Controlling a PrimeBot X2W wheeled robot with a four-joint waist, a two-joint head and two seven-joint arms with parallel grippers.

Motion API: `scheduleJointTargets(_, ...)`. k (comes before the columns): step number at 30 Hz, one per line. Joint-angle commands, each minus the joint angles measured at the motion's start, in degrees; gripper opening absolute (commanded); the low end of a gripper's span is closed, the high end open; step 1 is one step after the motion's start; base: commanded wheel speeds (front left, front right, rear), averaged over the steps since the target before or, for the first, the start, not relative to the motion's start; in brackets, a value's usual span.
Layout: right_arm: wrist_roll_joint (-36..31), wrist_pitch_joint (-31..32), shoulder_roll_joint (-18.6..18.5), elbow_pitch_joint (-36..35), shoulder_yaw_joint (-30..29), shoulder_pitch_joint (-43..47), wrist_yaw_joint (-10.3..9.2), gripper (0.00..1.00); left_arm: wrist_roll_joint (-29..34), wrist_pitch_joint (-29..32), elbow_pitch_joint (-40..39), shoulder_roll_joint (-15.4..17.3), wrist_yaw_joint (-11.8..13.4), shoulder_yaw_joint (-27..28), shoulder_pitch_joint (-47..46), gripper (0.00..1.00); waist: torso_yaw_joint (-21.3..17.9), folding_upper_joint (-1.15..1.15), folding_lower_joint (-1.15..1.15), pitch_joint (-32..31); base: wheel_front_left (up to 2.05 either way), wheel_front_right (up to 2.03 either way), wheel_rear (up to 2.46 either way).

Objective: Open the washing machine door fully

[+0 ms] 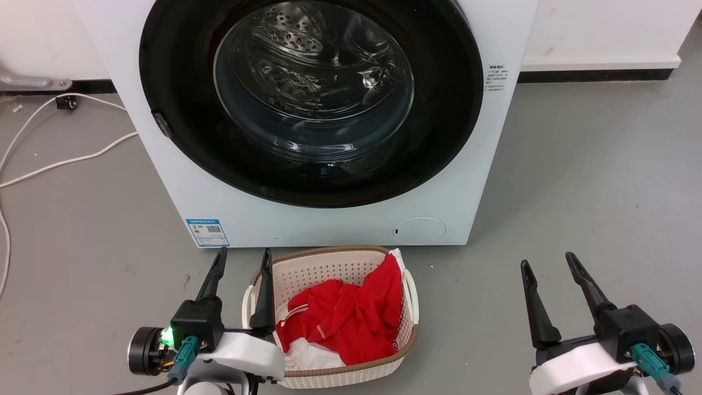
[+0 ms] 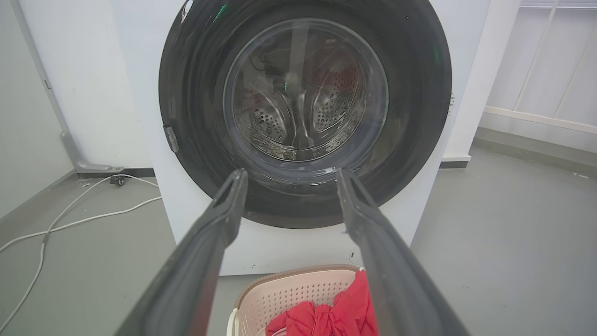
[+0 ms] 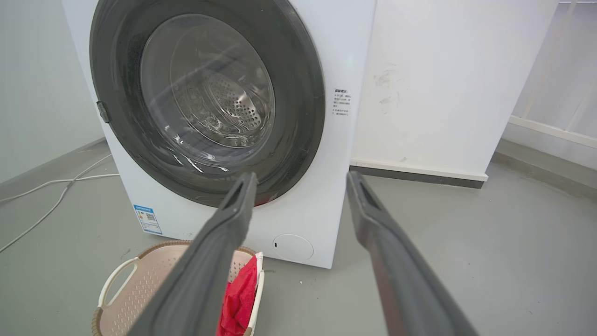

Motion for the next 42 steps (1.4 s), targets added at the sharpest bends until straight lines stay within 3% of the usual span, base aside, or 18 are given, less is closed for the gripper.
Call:
scheduleJointTargets(1, 0.2, -0.3, 0.2, 0.2, 0.0, 0.0, -0.03, 1.00, 0.3, -0.2, 0.1, 0.1, 0.2, 0.0, 0.5, 1.00, 0.0, 0.00, 0.00, 0.0, 0.00, 0.00, 0.00)
scheduleJointTargets(7, 0.7, -0.2, 0.2, 0.4, 0.0, 0.0, -0.03, 1.00, 0.3, -0.2, 0.1, 0.1, 0.0, -0.1, 0.5, 1.00, 0.0, 0.00, 0.00, 0.1, 0.00, 0.00, 0.00)
scheduleJointTargets(8, 1.0, -0.1, 0.2, 0.5, 0.0, 0.0, -0.02, 0.64, 0.3, -0.2, 0.2, 0.1, 0.0, -0.1, 0.4, 1.00, 0.0, 0.00, 0.00, 0.1, 0.00, 0.00, 0.00)
scheduleJointTargets(9, 1.0, -0.1, 0.2, 0.5, 0.0, 0.0, -0.02, 0.64, 0.3, -0.2, 0.2, 0.1, 0.0, -0.1, 0.4, 1.00, 0.0, 0.00, 0.00, 0.1, 0.00, 0.00, 0.00)
scheduleJointTargets(11, 1.5, 0.0, 0.2, 0.7, -0.1, -0.1, -0.03, 0.00, 0.0, -0.2, 0.2, 0.1, 0.0, -0.1, 0.4, 1.00, 0.0, 0.00, 0.00, 0.1, 0.00, 0.00, 0.00)
scheduleJointTargets(15, 4.1, -0.1, 0.2, 1.0, -0.2, 0.0, -0.02, 0.00, -0.2, -0.2, 0.2, 0.1, 0.0, 0.0, 0.5, 1.00, 0.0, 0.00, 0.00, 0.1, 0.00, 0.00, 0.00)
scheduleJointTargets(19, 13.0, -0.5, 0.2, 2.0, -0.5, 0.0, -0.02, 0.00, -0.2, -0.2, 0.3, 0.1, -0.1, -0.1, 0.6, 1.00, 0.1, 0.00, 0.00, 0.0, 0.00, 0.00, 0.00)
scheduleJointTargets(25, 35.8, -1.7, 0.2, 4.1, -0.9, -1.0, -0.02, 0.00, -0.4, -0.2, 0.4, 0.1, -0.1, -0.3, 0.7, 1.00, 0.1, 0.00, 0.00, -0.2, 0.00, 0.00, 0.00)
scheduleJointTargets(34, 80.4, -2.4, 0.2, 5.6, -2.3, -4.4, -0.01, 0.00, -0.5, -0.2, 0.3, 0.1, 0.0, -0.4, 0.4, 1.00, 0.2, 0.00, 0.00, 0.4, 0.00, 0.00, 0.00)
scheduleJointTargets(42, 96.8, 2.5, -1.5, 9.0, -9.7, -11.6, -0.01, 0.00, -0.3, -0.2, -0.3, 0.1, 0.2, -0.2, -0.8, 1.00, 0.3, 0.00, 0.00, 2.7, 0.00, 0.00, 0.00)
